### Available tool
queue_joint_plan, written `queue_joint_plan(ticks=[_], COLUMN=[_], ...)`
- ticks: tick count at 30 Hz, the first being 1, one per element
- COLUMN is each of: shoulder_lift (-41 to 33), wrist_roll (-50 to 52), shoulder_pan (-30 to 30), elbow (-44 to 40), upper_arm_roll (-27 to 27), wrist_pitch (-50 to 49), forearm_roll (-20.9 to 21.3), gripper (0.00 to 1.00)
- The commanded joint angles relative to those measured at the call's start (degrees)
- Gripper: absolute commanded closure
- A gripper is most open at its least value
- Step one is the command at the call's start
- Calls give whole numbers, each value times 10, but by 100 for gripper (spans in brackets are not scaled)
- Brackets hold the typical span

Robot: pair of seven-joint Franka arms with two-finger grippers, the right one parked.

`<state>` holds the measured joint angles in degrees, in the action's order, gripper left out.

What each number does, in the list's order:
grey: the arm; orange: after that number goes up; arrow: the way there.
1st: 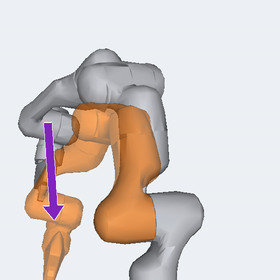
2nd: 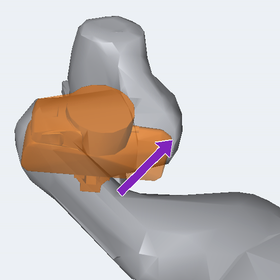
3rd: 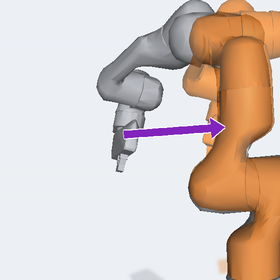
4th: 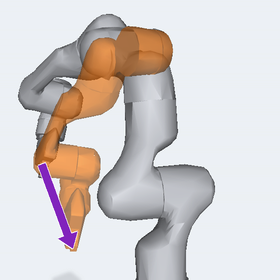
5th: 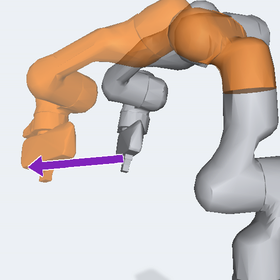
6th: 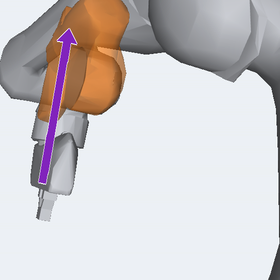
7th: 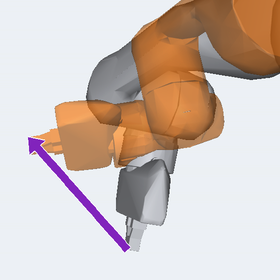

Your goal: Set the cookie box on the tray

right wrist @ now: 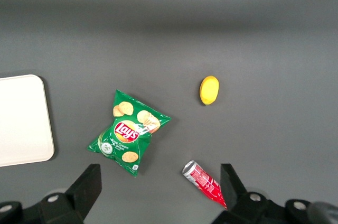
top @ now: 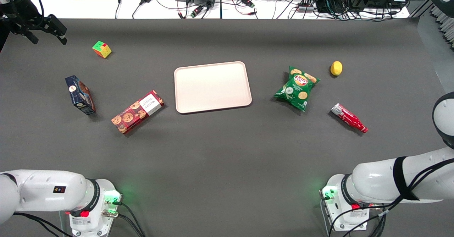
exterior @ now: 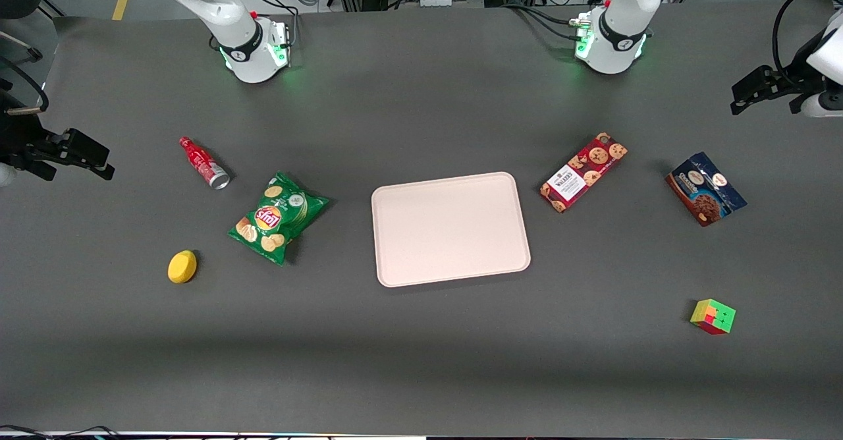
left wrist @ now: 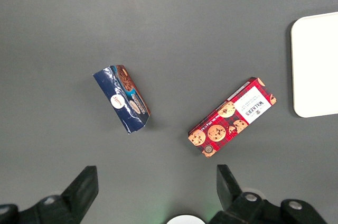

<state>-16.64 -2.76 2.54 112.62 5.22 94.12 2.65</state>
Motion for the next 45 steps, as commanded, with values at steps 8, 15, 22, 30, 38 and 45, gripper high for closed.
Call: queue_joint_plan(ticks=[8, 15, 22, 30, 38, 45], shoulder_lift=[-1, -3, -3, -3, 34, 106], wrist_roll=[-7, -6, -8, -3, 3, 35], shoulder_pan=[2, 1, -7, -6, -7, -7], elbow=[2, -5, -56, -59, 20, 91], upper_arm_roll=[3, 3, 32, 74, 128, 140], wrist_pitch=[7, -4, -76, -101, 3, 135], forearm_roll=[-2, -1, 3, 38, 52, 43], gripper=[0, 0, 0, 0, 0, 0])
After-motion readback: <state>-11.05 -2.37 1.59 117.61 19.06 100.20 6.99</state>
